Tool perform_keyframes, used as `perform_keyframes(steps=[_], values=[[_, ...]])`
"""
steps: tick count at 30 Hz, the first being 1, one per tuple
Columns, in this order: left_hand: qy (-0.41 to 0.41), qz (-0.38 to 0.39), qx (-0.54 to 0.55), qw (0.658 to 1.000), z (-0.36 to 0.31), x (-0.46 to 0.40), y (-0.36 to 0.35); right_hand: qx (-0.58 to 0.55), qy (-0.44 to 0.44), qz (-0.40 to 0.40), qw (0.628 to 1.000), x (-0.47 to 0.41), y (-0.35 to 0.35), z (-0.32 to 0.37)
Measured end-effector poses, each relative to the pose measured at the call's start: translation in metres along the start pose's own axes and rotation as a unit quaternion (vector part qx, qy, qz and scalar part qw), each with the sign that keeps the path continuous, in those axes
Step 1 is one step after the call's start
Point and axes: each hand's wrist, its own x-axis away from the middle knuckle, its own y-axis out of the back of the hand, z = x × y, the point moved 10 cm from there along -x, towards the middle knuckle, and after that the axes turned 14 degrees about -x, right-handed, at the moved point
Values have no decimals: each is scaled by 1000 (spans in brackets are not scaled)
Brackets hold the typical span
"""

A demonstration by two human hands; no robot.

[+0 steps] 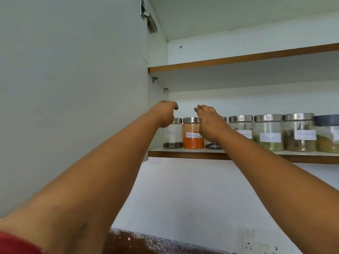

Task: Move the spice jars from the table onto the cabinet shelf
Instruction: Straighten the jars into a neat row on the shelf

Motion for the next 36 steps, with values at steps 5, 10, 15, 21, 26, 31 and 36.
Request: perform_keyframes(steps=[5,10,15,21,26,31,36], values=[[-29,64,-60,996,-3,-30,-30,85,-28,49,995,-24,-33,7],[-49,137,-112,983,6,-62,-58,121,-51,69,989,-53,-56,-2],[-94,209,-198,953,11,-87,-104,191,-94,168,963,-85,-110,-23],[-133,253,-193,939,4,-108,-123,222,-94,246,939,-120,-139,-37],[-94,202,-136,965,6,-126,-123,216,-103,203,950,-127,-140,-43],[-84,169,-160,969,9,-137,-127,164,-134,133,968,-129,-135,-46],[-105,224,-264,932,10,-140,-149,157,-132,134,970,-122,-131,-54]])
